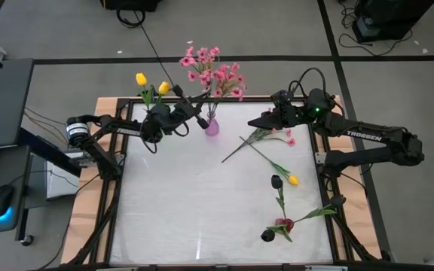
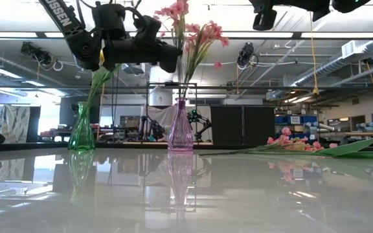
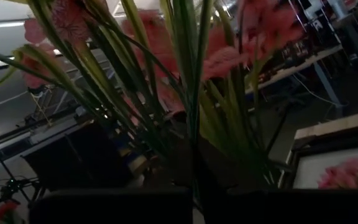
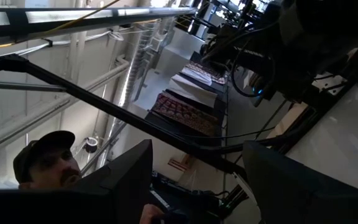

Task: Sort flowers into vase by color
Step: Put the bottom pink flower into the purple vase

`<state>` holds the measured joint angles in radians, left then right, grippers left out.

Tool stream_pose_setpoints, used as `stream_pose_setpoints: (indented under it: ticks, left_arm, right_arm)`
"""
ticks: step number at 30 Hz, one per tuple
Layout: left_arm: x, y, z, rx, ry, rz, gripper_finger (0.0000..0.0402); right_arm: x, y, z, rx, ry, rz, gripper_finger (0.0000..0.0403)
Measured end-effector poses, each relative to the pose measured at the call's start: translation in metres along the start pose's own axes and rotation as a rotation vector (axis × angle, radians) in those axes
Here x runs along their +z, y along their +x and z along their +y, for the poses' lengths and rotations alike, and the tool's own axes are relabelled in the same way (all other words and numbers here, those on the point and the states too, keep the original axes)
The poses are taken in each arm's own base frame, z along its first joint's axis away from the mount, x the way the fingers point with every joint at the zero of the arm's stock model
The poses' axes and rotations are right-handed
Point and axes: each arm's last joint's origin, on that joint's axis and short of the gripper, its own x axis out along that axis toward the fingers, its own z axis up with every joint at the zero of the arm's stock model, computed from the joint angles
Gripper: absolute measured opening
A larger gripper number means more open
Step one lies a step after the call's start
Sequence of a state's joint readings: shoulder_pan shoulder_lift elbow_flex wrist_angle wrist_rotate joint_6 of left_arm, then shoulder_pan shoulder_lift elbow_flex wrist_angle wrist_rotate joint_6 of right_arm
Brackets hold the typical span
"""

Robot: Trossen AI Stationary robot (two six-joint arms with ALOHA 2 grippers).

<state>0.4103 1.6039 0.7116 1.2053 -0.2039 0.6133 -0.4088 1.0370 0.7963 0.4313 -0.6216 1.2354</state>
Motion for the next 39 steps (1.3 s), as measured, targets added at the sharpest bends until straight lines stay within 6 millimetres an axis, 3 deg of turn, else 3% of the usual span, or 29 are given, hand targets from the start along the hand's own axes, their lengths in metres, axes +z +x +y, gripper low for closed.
stream_pose_setpoints:
  ticks: [39]
  left_arm:
    - [-0.013, -0.003, -0.015, -0.110, -0.159, 0.166, 0.0009]
  right_arm:
    - [0.000, 0.000, 0.000, 0.000, 0.000, 0.000, 0.0258]
